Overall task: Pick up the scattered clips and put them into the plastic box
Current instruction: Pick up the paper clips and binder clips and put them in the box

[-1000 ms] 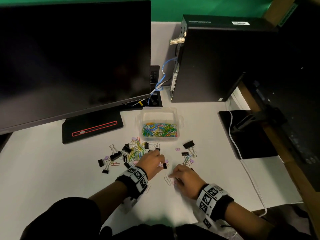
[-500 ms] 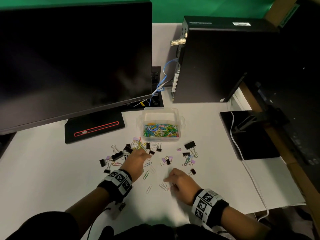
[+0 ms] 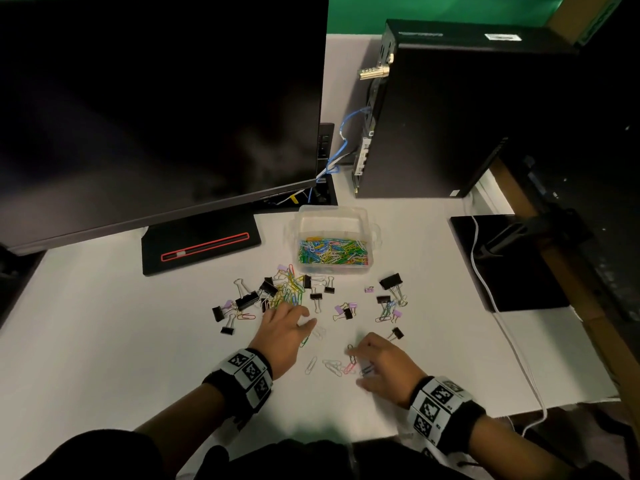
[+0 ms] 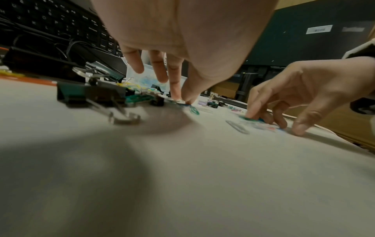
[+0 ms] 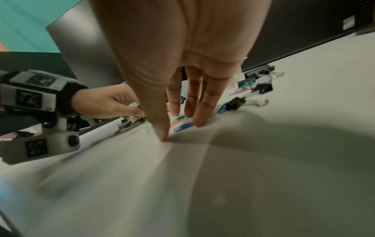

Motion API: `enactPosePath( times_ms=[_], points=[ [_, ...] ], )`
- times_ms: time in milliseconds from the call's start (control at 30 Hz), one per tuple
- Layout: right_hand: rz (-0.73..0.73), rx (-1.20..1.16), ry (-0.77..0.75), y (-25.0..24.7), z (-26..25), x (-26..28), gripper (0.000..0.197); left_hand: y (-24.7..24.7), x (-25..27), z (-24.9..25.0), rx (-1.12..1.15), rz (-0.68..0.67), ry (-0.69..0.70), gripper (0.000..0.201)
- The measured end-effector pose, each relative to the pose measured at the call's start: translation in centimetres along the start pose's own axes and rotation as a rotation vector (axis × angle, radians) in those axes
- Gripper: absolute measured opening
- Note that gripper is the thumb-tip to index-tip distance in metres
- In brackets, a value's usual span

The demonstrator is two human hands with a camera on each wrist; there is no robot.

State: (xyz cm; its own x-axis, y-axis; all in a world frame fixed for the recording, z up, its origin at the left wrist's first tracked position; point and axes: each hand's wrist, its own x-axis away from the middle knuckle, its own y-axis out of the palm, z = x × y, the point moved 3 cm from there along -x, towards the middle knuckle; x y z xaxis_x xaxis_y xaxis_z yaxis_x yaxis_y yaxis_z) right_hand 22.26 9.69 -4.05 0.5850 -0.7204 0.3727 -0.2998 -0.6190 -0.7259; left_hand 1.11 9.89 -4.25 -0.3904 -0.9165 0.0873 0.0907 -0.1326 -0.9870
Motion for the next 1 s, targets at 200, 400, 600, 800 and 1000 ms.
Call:
enactPosePath(
  times_ms=[200,400,600,800,1000],
  points=[
    [0.104,-0.118,0.003,1.2,-2.0,-1.3,0.044,1.5,2.0,2.0,0.024,-0.043,0.065,0.062],
    [0.19,-0.238,0.023,1.5,-3.3,-3.6,0.047,0.6,2.3,2.7,0.381,-0.075,0.013,0.056],
    [0.113,-0.166,0.024,1.1,-4.1,-4.8,0.072,-0.8,2.2,-0.6,0.545,0.108,-0.174,0.046],
    [0.114,-0.044,-0.031,1.1,-5.7,-6.5,0.062,-0.1,1.8,-2.2,0.458,-0.001,-0.243,0.048],
    [0.177,-0.022,0.103,1.3,-6.2,-8.0,0.036,0.4,1.5,-2.1,0.467,0.023,-0.28,0.032]
  ],
)
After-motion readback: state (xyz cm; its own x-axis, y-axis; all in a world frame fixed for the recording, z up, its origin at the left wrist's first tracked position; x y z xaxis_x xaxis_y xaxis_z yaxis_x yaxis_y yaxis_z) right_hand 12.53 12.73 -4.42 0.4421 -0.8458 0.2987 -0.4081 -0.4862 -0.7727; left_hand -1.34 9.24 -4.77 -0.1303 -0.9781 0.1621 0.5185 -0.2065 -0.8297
